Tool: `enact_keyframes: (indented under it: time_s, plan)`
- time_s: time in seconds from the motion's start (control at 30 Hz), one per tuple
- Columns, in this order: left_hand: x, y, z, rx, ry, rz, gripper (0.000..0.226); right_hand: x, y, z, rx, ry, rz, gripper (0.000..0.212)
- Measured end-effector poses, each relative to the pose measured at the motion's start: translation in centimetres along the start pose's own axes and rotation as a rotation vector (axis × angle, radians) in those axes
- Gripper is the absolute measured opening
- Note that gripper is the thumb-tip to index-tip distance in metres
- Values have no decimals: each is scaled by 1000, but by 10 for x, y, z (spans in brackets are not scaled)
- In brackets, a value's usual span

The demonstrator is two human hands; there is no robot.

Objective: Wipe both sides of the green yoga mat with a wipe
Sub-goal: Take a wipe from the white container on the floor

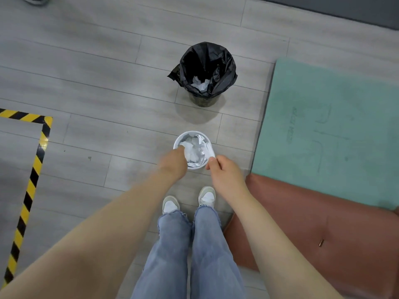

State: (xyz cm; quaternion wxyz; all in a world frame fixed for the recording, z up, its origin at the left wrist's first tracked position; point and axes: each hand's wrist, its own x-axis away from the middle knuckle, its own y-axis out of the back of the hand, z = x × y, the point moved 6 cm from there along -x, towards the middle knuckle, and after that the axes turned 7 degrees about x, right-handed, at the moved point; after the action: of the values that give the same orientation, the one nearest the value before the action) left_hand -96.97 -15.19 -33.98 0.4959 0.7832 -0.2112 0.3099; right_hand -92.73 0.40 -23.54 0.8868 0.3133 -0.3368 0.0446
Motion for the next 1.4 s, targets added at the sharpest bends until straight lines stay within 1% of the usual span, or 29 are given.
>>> enact_keyframes:
  time_s: [0.07, 0.17, 0.23, 0.3, 0.37, 0.43, 0.5, 0.57, 0.6, 0.63, 0.73, 0.8, 0.83, 0.87, 0.97, 1.03, 1.07, 1.13, 1.2, 1.3, 1.33, 1.4]
  plan:
    - [-7, -1, -7, -67, -22, -37, 43, -5, 0, -6, -60, -42, -2, 31]
    - [-23, -3, -12, 13, -17, -41, 44, -13, 4, -13, -146, -76, -28, 30]
    - [-33, -5, -9, 16, 17, -37, 48, -16, 8, -15, -162, -80, -48, 30]
    - [-39, -3, -6, -23, 67, -79, 53, -19, 10, -15, -198, -90, -51, 29]
    - [-39, 2, -7, 11, 55, -111, 55, -22, 13, -16, -254, -112, -53, 27]
    - [-33, 9, -18, 114, -57, -106, 53, -23, 17, -15, -321, -147, -67, 26]
    - [-17, 15, -37, 144, -294, -81, 53, -23, 21, -15, -428, -192, -86, 23]
    - [6, 18, -54, 167, -536, -41, 53, -22, 27, -14, -480, -207, -122, 26]
    - [18, 19, -60, 203, -597, 11, 53, -21, 30, -14, -479, -201, -141, 27]
    - [30, 20, -65, 255, -614, 90, 54, -20, 32, -12, -474, -192, -157, 26]
    - [60, 17, -73, 375, -535, 356, 49, -13, 42, -7, -469, -175, -204, 16]
    - [75, 14, -72, 428, -499, 442, 43, -4, 49, -6, -515, -182, -245, 29]
    - [81, 15, -73, 447, -497, 437, 41, 1, 53, -6, -541, -190, -259, 34]
    - [85, 18, -73, 456, -501, 402, 36, 7, 56, -7, -567, -202, -267, 34]
    - [98, 34, -77, 444, -499, 253, 14, 30, 70, -9, -709, -221, -315, 19]
    - [114, 47, -83, 491, -489, 234, 18, 50, 78, -10, -863, -201, -328, 12]
    - [123, 52, -86, 531, -480, 249, 21, 61, 80, -10, -925, -177, -315, 12]
    - [140, 62, -92, 575, -475, 272, 19, 82, 82, -11, -975, -126, -272, 16]
    - [158, 72, -100, 591, -506, 286, 26, 107, 78, -12, -920, -129, -221, 21]
    - [189, 85, -115, 589, -551, 290, 36, 143, 69, -14, -756, -161, -176, 27]
    - [199, 87, -119, 591, -567, 300, 36, 154, 67, -14, -704, -152, -179, 28]
    - [220, 89, -129, 589, -582, 323, 33, 174, 66, -17, -649, -159, -235, 23]
